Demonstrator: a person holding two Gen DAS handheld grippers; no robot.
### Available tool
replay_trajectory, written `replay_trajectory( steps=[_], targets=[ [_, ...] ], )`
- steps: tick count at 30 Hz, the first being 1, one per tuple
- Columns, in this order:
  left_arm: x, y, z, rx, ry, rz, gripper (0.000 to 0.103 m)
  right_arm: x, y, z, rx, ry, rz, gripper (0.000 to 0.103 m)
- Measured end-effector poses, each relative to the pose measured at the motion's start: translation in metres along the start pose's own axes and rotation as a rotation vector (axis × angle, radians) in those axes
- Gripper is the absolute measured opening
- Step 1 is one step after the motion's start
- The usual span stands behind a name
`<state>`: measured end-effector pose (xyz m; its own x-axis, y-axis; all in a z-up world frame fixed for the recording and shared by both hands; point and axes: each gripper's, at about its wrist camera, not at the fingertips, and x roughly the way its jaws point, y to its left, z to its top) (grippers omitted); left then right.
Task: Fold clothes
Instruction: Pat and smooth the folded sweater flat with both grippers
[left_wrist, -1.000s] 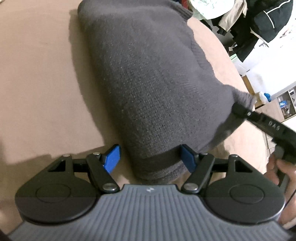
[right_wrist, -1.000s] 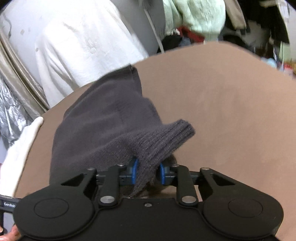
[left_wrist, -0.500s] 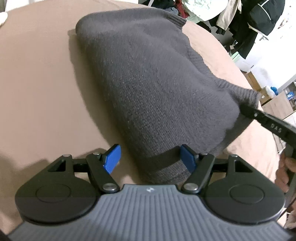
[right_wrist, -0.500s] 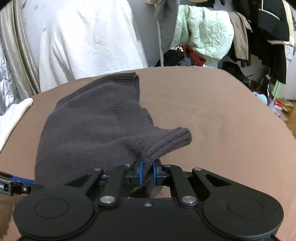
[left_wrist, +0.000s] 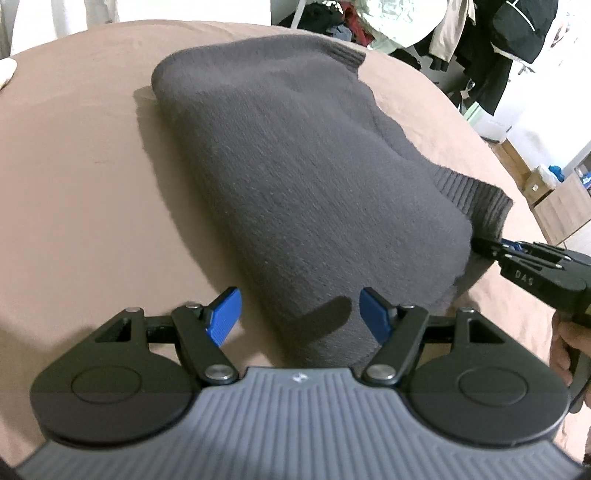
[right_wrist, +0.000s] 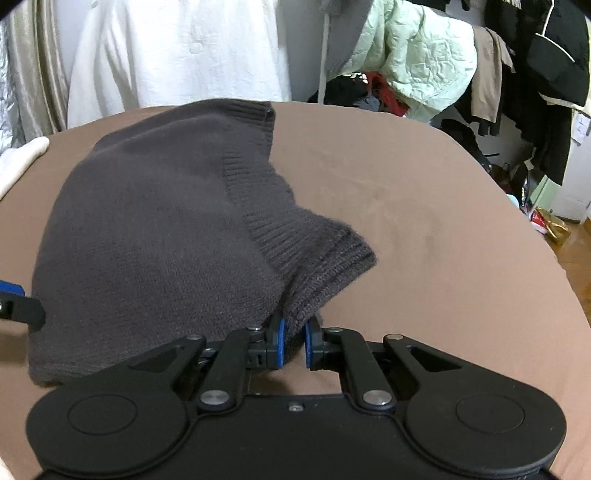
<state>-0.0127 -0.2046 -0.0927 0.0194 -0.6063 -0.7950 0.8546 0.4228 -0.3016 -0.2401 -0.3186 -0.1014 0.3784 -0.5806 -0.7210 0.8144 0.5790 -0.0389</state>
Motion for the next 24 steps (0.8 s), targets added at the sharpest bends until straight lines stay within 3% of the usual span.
replay_trajectory(
  steps=[3,6,7,11,13,15,19,24],
  targets=[
    [-0.003,0.0,0.0,0.009,-0.014,0.01,0.069,-0.001,-0.002,0.003,0.015,0.006,-0.033,0.011],
    [-0.002,0.0,0.0,0.02,-0.017,0.022,0.069,0.002,0.01,0.001,-0.084,0.016,-0.093,0.013],
    [-0.001,0.0,-0.001,0.023,-0.019,0.024,0.069,0.006,0.008,-0.002,-0.084,0.023,-0.091,0.021],
    [0.0,0.004,-0.004,0.029,-0.038,0.019,0.07,0.016,-0.014,-0.01,0.018,0.034,-0.012,0.025],
    [0.001,0.006,-0.004,0.016,-0.045,0.002,0.07,0.01,-0.022,-0.006,0.061,0.021,0.035,0.042],
    [0.0,0.008,-0.004,0.001,-0.061,-0.03,0.07,0.002,-0.022,0.0,0.053,-0.007,0.033,0.052],
    [-0.003,0.006,-0.008,-0.014,-0.088,-0.078,0.071,-0.007,-0.011,0.01,-0.052,-0.069,-0.025,0.058],
    [0.016,0.002,-0.012,0.011,-0.034,-0.018,0.072,-0.004,-0.002,0.021,-0.104,-0.085,-0.02,0.06]
  ],
)
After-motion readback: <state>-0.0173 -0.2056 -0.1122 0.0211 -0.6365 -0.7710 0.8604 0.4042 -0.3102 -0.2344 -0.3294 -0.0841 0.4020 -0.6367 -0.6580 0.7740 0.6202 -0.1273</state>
